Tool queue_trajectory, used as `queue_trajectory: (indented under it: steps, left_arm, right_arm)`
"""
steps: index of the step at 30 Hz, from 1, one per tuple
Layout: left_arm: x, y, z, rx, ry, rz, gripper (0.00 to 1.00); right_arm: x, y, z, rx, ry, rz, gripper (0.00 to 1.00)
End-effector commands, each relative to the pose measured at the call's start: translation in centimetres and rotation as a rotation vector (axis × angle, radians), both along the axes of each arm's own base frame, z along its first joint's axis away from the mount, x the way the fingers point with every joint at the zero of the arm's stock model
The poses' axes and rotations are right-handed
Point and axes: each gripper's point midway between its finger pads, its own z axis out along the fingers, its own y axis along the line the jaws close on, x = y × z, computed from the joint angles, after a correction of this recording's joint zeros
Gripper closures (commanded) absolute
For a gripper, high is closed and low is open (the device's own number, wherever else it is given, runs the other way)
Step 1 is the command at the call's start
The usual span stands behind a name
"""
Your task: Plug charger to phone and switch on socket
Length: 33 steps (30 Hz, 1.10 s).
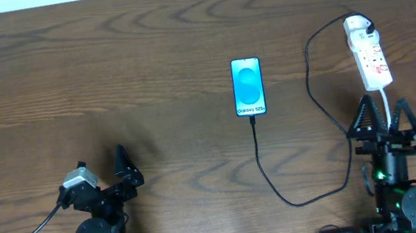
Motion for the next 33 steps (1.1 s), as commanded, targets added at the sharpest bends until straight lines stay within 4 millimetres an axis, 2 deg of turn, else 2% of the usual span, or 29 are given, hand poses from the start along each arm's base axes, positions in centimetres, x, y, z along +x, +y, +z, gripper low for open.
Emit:
queue_trajectory:
  steps: [1,3,5,19,21,23,25,30,33]
  left_arm:
    - [-0.1,0.2,-1.8,0.023,0.057,0.010,0.04]
    - [-0.1,0.2,-1.8,0.023,0.057,0.010,0.04]
    - [-0.1,0.2,-1.8,0.023,0.057,0.010,0.04]
    - [-0.1,0.2,-1.8,0.023,0.057,0.010,0.04]
    - [-0.1,0.2,-1.8,0.023,0.057,0.010,0.04]
    - [-0.1,0.2,-1.8,0.023,0.057,0.010,0.04]
    - [-0.1,0.2,-1.8,0.023,0.057,0.010,0.04]
    - [-0.1,0.2,-1.8,0.023,0.057,0.010,0.04]
    - [-0.1,0.2,-1.8,0.023,0.057,0.010,0.04]
  right_arm:
    - [0.3,0.0,-3.0,0.017,0.121,-0.001,0.01]
    - [0.3,0.0,-5.0,0.029,0.199,-0.001,0.01]
    - [0.3,0.1,-5.9,0.024,0.240,0.003,0.01]
    - [0.3,0.1,-6.0,-0.014,0.248,0.004,0.01]
    - [0.3,0.1,-6.0,-0.176,0.265,-0.002,0.01]
    - [0.3,1.3,-6.1,-0.409,0.278,0.059,0.01]
    - [0.3,1.8,-5.9,-0.566,0.270,0.074,0.01]
    - [0.3,1.8,-6.0,-0.755,0.279,0.062,0.01]
    - [0.3,1.8,-6.0,-0.759,0.280,0.063,0.01]
